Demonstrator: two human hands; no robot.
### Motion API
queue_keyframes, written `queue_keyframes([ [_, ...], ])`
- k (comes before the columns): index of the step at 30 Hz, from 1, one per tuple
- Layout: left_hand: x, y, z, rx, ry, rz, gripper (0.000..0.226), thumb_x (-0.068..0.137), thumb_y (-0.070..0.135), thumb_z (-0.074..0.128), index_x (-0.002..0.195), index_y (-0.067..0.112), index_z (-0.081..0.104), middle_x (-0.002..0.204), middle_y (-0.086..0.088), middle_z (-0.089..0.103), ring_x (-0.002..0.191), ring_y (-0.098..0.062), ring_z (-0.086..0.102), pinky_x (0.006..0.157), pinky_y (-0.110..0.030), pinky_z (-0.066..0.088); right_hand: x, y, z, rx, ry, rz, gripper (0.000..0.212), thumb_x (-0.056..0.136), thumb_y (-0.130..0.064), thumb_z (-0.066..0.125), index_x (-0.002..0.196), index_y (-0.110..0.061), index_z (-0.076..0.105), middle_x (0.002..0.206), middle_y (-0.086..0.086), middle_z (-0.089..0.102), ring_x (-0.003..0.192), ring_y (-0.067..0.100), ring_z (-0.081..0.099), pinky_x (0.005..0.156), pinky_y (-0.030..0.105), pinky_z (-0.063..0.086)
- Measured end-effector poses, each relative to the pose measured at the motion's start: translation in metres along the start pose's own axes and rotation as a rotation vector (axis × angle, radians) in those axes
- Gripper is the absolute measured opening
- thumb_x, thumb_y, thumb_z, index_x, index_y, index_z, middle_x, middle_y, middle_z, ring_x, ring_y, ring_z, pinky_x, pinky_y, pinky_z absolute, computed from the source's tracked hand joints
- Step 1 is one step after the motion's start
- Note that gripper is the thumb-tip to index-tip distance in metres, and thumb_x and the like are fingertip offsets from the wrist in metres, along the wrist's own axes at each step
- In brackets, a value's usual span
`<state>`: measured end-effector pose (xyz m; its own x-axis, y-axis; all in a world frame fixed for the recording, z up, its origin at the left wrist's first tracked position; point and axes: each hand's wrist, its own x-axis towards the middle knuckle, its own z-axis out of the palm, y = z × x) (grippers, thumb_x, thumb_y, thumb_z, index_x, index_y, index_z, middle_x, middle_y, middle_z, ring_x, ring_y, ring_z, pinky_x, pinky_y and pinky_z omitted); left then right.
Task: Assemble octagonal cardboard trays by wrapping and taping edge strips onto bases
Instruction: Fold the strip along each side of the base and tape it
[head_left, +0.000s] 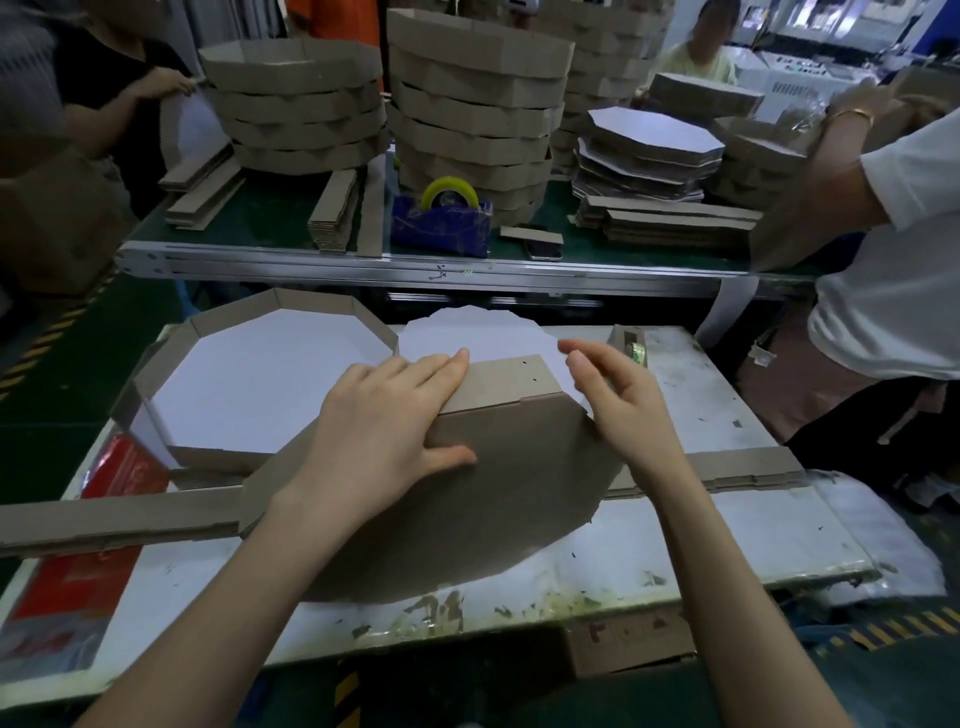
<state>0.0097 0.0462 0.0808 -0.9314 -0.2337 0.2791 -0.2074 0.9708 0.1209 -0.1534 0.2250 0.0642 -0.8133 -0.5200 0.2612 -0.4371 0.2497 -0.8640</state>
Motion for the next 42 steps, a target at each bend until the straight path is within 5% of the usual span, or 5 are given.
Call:
queue_keyframes([
  [7, 0.006, 0.017, -0.01, 0.052, 0.068, 0.044, 0.078, 0.081, 0.08, 0.013, 0.149, 0.044, 0.027, 0.143, 0.011, 0.049, 0.127, -0.017, 0.047, 0.107, -0.04, 0.03, -0.006, -0.003, 0.004, 0.068, -0.179, -0.014, 0.033, 0.106, -0.019, 0.045, 0.096, -0.034, 0.073, 0.096, -0.021, 0.073, 0.09, -0.008, 0.062, 0.075, 0.007, 0.043],
  [13, 0.037, 0.058, 0.001, 0.099, 0.04, 0.152, 0.091, 0.082, 0.079, 0.037, 0.154, 0.031, 0.01, 0.131, 0.007, 0.051, 0.116, -0.019, 0.053, 0.076, -0.033, 0.04, -0.005, -0.007, -0.001, 0.021, -0.272, -0.091, 0.032, 0.105, -0.014, 0.047, 0.08, 0.003, 0.059, 0.06, -0.012, 0.046, 0.06, 0.003, 0.041, 0.06, 0.016, 0.035],
  [20, 0.018, 0.032, -0.017, -0.205, 0.063, 0.177, 0.095, 0.071, 0.089, 0.026, 0.152, 0.044, 0.004, 0.127, 0.015, 0.056, 0.104, -0.014, 0.057, 0.078, -0.033, 0.051, 0.005, -0.033, -0.043, -0.174, -0.498, -0.054, 0.041, 0.091, -0.051, 0.052, 0.087, -0.017, 0.074, 0.074, -0.001, 0.067, 0.066, 0.006, 0.059, 0.062, 0.018, 0.044],
  [27, -0.009, -0.009, -0.006, -0.528, 0.128, 0.06, 0.071, 0.073, 0.082, 0.045, 0.136, 0.063, 0.019, 0.124, 0.023, 0.052, 0.106, -0.007, 0.054, 0.086, -0.036, 0.053, 0.017, -0.061, -0.037, -0.261, -0.453, -0.131, 0.018, 0.091, -0.038, 0.065, 0.098, -0.026, 0.077, 0.088, -0.018, 0.073, 0.083, 0.001, 0.066, 0.069, 0.011, 0.05],
  [42, -0.021, -0.023, 0.011, -0.499, 0.189, 0.009, 0.063, 0.079, 0.072, 0.047, 0.13, 0.037, 0.056, 0.118, 0.015, 0.047, 0.103, 0.003, 0.042, 0.079, -0.018, 0.041, 0.015, -0.072, 0.009, -0.351, -0.47, -0.109, 0.02, 0.094, -0.035, 0.066, 0.096, -0.022, 0.08, 0.083, -0.013, 0.075, 0.077, 0.0, 0.066, 0.068, 0.014, 0.051],
])
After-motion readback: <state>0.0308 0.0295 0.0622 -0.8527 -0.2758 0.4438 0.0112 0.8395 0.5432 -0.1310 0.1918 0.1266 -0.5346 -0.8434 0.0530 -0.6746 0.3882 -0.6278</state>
